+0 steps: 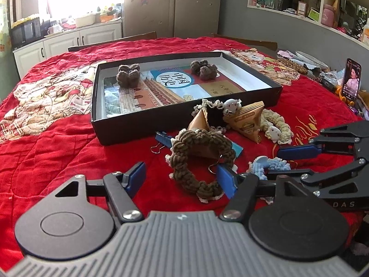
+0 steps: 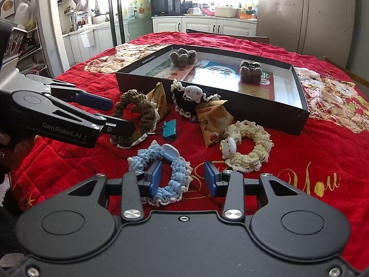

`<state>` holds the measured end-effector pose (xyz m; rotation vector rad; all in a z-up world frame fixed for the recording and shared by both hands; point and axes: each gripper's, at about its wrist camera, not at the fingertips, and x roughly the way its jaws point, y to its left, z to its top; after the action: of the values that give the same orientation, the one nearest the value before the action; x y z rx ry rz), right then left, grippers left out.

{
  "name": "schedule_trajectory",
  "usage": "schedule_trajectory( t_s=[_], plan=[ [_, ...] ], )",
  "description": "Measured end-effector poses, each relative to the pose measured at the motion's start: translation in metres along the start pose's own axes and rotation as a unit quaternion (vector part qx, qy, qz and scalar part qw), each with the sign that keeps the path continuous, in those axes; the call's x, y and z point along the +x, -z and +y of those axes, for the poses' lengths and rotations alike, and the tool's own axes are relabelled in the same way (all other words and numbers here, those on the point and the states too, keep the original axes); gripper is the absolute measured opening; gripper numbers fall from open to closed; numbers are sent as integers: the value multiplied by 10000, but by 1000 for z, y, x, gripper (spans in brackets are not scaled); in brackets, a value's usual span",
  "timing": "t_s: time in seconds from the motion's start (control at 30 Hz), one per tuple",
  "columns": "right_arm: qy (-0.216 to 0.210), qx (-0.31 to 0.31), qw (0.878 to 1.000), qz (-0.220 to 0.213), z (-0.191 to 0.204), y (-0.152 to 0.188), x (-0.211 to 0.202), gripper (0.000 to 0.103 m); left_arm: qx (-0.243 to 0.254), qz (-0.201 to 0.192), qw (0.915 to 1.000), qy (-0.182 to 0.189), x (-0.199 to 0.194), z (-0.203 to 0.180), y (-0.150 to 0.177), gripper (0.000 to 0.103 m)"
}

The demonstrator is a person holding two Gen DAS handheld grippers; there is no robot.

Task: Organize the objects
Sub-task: 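Grasp the brown braided ring with left tool while right tool grasps blue crochet ring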

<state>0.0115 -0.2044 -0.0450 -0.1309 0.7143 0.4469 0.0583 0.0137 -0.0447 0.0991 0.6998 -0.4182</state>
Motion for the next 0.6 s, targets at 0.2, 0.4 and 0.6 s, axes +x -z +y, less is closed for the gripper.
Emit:
schedule_trajectory(
  t_s=[0.2, 0.4, 0.6],
  plan=[
    [3, 2, 10000, 11, 0, 1, 1, 38, -94, 35, 9999, 85, 2, 2, 1, 70],
    [7, 6, 10000, 15, 0, 1, 1, 37, -155, 71, 9998, 126, 4, 2, 2, 61],
    [1, 2, 10000, 16, 0, 1, 1, 35, -129, 112, 9997, 161, 5, 0, 3, 53]
  ],
)
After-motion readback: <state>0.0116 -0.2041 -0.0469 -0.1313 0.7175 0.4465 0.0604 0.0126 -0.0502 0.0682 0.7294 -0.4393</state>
